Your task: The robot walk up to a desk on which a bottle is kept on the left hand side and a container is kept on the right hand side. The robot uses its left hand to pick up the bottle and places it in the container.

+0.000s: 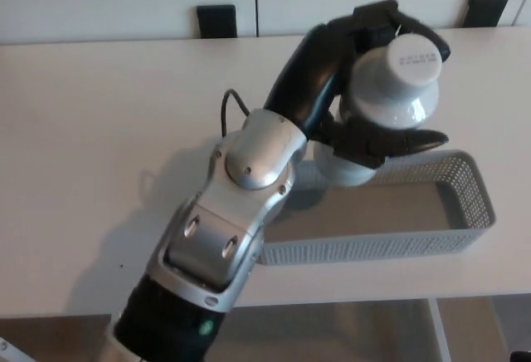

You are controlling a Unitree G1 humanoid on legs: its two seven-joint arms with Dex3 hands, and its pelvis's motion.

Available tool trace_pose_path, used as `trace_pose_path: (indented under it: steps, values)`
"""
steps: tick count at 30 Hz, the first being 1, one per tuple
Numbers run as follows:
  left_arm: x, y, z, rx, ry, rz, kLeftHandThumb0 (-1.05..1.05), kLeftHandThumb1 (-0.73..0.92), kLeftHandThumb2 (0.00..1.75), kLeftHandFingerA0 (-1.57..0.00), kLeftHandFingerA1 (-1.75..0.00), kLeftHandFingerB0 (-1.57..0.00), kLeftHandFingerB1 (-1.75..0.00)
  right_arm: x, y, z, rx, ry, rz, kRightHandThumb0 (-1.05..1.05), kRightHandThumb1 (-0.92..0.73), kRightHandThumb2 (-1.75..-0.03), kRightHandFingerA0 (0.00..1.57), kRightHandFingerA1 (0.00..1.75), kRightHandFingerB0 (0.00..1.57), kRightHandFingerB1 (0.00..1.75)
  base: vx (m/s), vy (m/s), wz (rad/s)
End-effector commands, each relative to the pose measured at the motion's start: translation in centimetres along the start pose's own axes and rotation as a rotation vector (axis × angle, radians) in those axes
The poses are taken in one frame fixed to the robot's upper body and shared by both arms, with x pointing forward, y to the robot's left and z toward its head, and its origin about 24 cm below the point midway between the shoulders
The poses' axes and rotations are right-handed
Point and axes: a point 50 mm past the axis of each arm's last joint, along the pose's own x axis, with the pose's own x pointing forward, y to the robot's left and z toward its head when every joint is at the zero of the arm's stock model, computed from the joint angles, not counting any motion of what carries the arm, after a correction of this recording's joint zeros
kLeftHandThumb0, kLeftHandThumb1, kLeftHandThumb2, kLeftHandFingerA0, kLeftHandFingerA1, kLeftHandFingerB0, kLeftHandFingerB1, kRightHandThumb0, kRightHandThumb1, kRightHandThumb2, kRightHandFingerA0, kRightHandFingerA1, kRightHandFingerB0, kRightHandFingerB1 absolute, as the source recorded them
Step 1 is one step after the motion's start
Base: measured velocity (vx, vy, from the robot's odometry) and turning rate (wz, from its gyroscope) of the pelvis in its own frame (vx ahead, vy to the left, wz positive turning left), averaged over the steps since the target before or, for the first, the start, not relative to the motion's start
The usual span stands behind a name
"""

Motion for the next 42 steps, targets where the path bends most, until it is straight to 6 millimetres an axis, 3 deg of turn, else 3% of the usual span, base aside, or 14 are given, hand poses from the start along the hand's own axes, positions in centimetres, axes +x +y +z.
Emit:
trace_pose_path:
  steps: [1, 5, 7, 18, 19, 20, 21, 23, 27, 28, 33, 36, 37, 42]
  values:
    - [-0.2, 0.3, -1.0, -0.006, 0.015, 0.029, -0.23, 0.76, 0.80, -0.98, -1.46, -0.81, -1.16, 0.1, -0.5, 0.3, 0.013, 0.019, -0.019, -0.37, -0.53, -0.56, 0.58, 0.54, 0.62, 0.54, 0.00, 0.000, 0.00]
    - [-0.1, 0.5, -1.7, -0.019, 0.023, 0.034, -0.23, 0.76, 0.80, -1.03, -1.46, -0.82, -1.18, 0.3, -0.5, 0.6, 0.014, 0.010, -0.022, -0.42, -0.39, -0.83, 0.52, 0.64, 0.55, 0.64, 0.00, 0.000, 0.00]
    - [-0.2, 0.6, -2.1, -0.039, 0.034, 0.034, -0.23, 0.77, 0.80, -1.03, -1.46, -0.82, -1.18, 0.3, -0.5, 0.7, 0.008, 0.010, -0.022, -0.36, -0.54, -0.56, 0.57, 0.53, 0.64, 0.54, 0.00, 0.000, 0.00]
    - [-0.9, 1.0, -3.0, -0.113, 0.078, 0.042, -0.23, 0.78, 0.74, -1.11, -1.33, -0.84, -0.96, 0.7, -0.3, 1.6, 0.013, -0.006, -0.025, -0.33, -0.54, -0.56, 0.57, 0.53, 0.64, 0.55, 0.00, 0.000, 0.00]
    - [-1.1, 1.1, -3.4, -0.128, 0.089, 0.046, -0.48, 0.67, 0.60, -0.89, -0.69, -0.46, -0.42, 0.7, -0.3, 1.8, 0.009, -0.012, -0.021, -0.33, -0.54, -0.56, 0.58, 0.55, 0.65, 0.56, 0.00, 0.000, 0.00]
    - [-1.2, 1.2, -3.6, -0.127, 0.090, 0.047, -0.48, 0.67, 0.60, -0.89, -0.69, -0.46, -0.42, 0.7, -0.3, 1.8, 0.009, -0.014, -0.020, -0.33, -0.54, -0.56, 0.58, 0.55, 0.65, 0.56, 0.00, 0.000, 0.00]
    - [-1.5, 1.3, -3.8, -0.109, 0.093, 0.014, -0.84, 0.54, 0.90, 0.00, -0.07, 0.00, -0.06, 0.8, -0.3, 1.9, 0.007, -0.016, -0.020, -0.33, -0.55, -0.56, 0.59, 0.55, 0.64, 0.56, 0.00, 0.000, 0.00]
    - [-1.7, 1.4, -4.1, -0.100, 0.096, -0.014, -0.83, 0.64, 0.60, 0.00, 0.00, 0.00, 0.00, 0.8, -0.3, 1.9, 0.006, -0.015, -0.023, -0.37, -0.38, -0.83, 0.52, 0.65, 0.55, 0.65, 0.00, 0.000, 0.00]
    - [-2.1, 2.5, -4.8, -0.090, 0.103, -0.061, -0.96, 0.57, 0.91, 0.00, 0.00, 0.00, 0.00, 1.1, -0.4, 2.1, 0.009, -0.015, -0.026, -0.34, -0.54, -0.56, 0.58, 0.54, 0.64, 0.55, 0.00, 0.000, 0.00]
    - [-2.2, 2.9, -4.9, -0.092, 0.107, -0.056, -0.94, 0.57, 0.90, 0.00, 0.00, 0.00, 0.00, 1.2, -0.3, 2.1, 0.009, -0.016, -0.027, -0.41, -0.39, -0.83, 0.54, 0.65, 0.56, 0.64, 0.00, 0.000, 0.00]
    - [-2.3, 5.5, -4.7, -0.085, 0.105, -0.030, -0.91, 0.53, 0.85, 0.00, 0.00, 0.00, 0.00, 1.5, -0.2, 2.3, 0.024, -0.021, -0.029, -0.36, -0.39, -0.84, 0.54, 0.65, 0.55, 0.65, 0.00, 0.000, 0.00]
    - [-2.3, 7.2, -4.0, -0.048, 0.101, -0.015, -0.90, 0.66, 0.60, 0.00, 0.00, 0.00, 0.00, 1.5, -0.2, 2.4, 0.016, -0.027, -0.031, -0.32, -0.56, -0.56, 0.59, 0.54, 0.65, 0.56, 0.00, 0.000, 0.00]
    - [-2.5, 8.7, -3.2, -0.033, 0.089, -0.001, -0.92, 0.54, 0.88, 0.00, 0.00, 0.00, 0.00, 1.4, -0.3, 2.4, 0.008, -0.027, -0.026, -0.32, -0.55, -0.56, 0.58, 0.54, 0.65, 0.55, 0.00, 0.000, 0.00]
    - [-3.3, 12.5, 0.9, 0.034, -0.001, 0.021, -0.95, 0.56, 0.88, 0.00, 0.00, 0.00, 0.00, 1.7, -0.6, 3.1, -0.005, -0.030, -0.025, -0.34, -0.55, -0.56, 0.57, 0.52, 0.63, 0.54, 0.00, 0.000, 0.00]
